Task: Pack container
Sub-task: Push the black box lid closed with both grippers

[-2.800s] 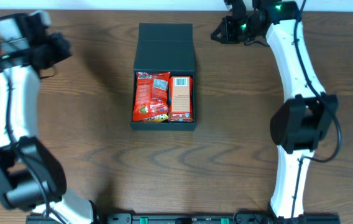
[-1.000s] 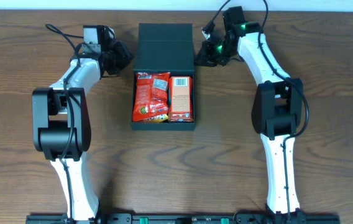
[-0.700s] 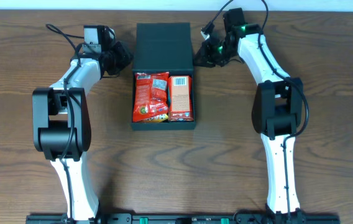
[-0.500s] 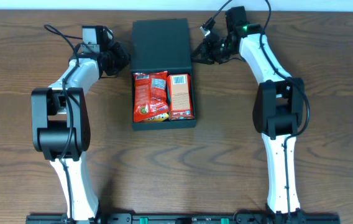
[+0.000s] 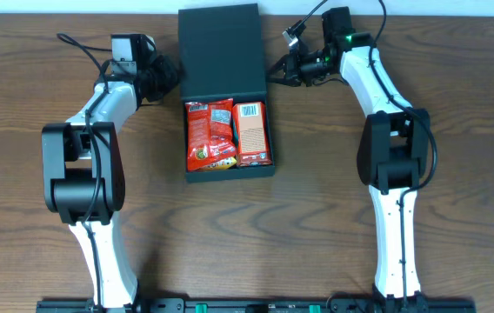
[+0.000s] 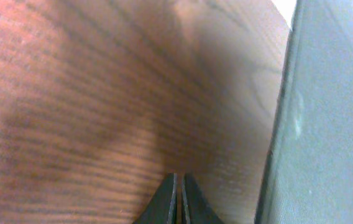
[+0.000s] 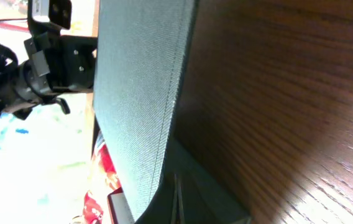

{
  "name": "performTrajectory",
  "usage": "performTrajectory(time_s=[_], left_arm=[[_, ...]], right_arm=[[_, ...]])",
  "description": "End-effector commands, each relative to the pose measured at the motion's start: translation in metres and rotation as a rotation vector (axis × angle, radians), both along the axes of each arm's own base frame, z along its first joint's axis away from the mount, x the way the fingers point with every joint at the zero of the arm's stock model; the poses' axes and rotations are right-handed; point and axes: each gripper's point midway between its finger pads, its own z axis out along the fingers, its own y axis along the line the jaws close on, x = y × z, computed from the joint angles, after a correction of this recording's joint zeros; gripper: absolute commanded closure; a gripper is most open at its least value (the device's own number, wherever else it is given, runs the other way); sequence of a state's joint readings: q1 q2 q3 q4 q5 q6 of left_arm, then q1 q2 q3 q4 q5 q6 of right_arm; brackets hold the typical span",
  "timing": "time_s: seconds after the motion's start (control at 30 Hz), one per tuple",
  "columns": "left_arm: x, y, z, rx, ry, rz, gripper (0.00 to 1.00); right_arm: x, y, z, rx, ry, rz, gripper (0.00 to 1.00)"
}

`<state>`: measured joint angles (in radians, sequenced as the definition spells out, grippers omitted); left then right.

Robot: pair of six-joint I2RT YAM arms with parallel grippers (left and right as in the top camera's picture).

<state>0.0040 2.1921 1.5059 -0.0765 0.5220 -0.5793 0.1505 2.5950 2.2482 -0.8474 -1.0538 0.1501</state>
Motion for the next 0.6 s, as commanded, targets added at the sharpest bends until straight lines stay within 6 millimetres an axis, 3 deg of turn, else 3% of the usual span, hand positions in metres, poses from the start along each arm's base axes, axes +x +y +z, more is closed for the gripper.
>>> performTrajectory(time_s=[0.0,0.2,0.57], left_arm=[[0.005,-0.011,0.010,-0.051,-0.044,-0.044,0.94],[0.014,-0.026,0.042,-0.157,-0.179,-0.156,0.94],[-0.006,-0.041,0.087,-0.334,-0.346,-0.429,0.94]], right_arm=[[-0.010,0.012,0.010,0.105,-0.006,0.064,0.98],[-0.012,0.013,0.017,0.149,-0.041,0.097,0.99],[-0.020,0.016,0.038,0.274,-0.098,0.161,0.99]])
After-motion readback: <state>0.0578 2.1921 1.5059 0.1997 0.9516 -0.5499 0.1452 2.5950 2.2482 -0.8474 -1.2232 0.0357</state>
